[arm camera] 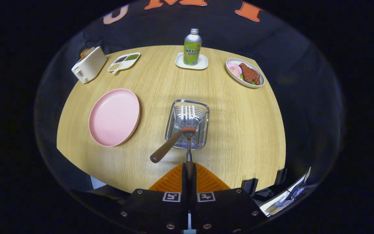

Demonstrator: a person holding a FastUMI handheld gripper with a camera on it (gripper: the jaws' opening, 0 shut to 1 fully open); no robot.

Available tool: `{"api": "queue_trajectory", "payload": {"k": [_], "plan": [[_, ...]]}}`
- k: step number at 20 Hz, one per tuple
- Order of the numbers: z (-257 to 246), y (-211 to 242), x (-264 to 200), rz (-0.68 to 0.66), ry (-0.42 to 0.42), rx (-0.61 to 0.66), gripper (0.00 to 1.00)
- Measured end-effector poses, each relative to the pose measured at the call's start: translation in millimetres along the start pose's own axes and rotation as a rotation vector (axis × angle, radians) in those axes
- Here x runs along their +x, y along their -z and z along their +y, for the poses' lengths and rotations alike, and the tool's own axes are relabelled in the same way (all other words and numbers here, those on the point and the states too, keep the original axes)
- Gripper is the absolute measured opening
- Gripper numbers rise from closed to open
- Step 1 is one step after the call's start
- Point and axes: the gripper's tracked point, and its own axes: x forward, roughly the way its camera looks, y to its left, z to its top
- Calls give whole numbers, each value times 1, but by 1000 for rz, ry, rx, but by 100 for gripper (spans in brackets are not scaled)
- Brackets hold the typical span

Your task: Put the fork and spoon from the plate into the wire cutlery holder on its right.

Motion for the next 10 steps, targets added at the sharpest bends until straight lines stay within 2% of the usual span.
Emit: {"api": "queue_trajectory", "payload": {"k": [3,10], "plan": [[0,-2,2,2,7,-3,4],[-4,-23,-1,-70,7,41,12]]}}
